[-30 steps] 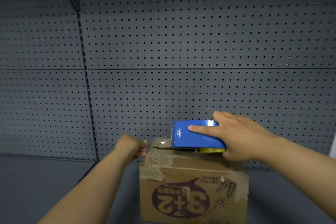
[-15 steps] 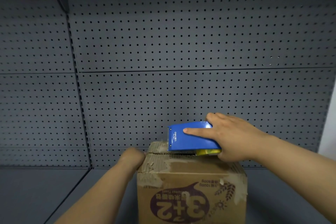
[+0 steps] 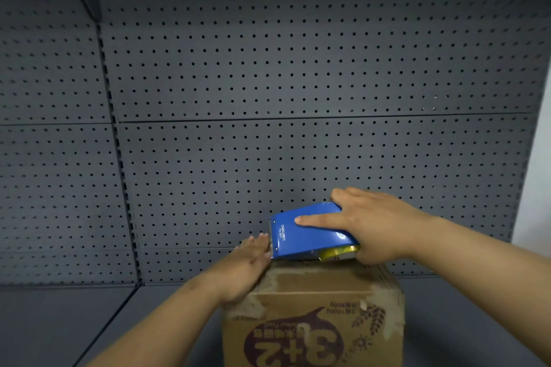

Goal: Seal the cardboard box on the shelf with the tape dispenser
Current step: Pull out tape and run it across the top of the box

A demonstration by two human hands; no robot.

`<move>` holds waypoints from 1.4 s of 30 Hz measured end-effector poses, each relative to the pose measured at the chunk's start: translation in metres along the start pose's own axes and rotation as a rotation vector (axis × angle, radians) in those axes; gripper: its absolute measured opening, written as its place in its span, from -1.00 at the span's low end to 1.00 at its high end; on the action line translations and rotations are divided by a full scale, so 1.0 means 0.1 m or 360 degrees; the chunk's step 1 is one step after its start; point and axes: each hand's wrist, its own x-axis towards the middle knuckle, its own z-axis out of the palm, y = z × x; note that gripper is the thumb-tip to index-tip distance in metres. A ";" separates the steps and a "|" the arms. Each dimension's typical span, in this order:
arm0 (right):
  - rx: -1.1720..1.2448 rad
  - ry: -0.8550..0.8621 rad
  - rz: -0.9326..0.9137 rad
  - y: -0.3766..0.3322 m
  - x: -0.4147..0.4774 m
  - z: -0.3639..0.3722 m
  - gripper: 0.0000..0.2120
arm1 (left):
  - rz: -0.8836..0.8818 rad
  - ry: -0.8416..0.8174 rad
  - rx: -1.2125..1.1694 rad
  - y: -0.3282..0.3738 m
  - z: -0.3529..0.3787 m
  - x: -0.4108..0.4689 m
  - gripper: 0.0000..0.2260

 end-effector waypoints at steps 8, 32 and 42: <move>0.0106 -0.0026 -0.0066 0.05 0.03 0.07 -0.26 | 0.0021 -0.0133 0.0342 -0.03 0.04 0.02 -0.50; 0.0293 -0.0020 0.0014 0.45 -0.34 0.22 -0.15 | -0.0197 -0.0076 0.0244 0.34 -0.03 -0.22 -0.51; 0.0120 0.0165 0.0029 0.31 -0.29 0.21 -0.22 | -0.0254 -0.0075 0.0302 0.34 0.01 -0.15 -0.52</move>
